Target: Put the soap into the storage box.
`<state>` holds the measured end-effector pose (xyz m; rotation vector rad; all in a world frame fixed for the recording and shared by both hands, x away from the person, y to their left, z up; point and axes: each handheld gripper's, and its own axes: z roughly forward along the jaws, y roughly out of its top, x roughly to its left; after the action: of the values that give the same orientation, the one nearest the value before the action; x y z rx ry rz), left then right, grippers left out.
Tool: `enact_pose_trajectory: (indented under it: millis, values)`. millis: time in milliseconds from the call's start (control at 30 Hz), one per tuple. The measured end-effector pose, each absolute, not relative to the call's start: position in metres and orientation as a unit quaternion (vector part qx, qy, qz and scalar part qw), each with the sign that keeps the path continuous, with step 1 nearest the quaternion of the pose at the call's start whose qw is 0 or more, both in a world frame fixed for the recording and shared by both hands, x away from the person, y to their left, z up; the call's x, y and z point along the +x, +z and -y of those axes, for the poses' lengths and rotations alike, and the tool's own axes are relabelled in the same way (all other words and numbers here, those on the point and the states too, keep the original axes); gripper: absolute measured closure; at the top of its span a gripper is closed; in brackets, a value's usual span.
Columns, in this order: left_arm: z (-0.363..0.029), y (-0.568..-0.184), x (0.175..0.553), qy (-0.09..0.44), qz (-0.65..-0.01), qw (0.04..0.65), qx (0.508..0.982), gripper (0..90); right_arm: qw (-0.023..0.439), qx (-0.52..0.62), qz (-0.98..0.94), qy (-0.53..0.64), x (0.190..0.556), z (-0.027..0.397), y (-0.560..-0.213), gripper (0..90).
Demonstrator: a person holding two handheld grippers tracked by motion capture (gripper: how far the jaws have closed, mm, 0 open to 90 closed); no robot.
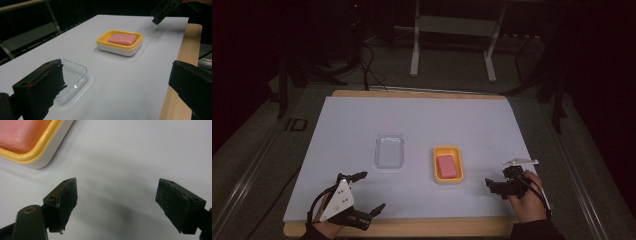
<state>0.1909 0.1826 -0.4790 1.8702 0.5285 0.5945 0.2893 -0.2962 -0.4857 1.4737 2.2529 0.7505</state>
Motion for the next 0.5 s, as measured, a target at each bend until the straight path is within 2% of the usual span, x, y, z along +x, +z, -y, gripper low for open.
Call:
enact_pose_trajectory:
  millis: [500]
  values:
    - [-0.1823, -0.4792, 0.192, 0.245, -0.22, 0.526, 0.784, 0.6, 0.179, 0.525, -0.792, 0.254, 0.2959, 0.3045, -0.4938, 17.3]
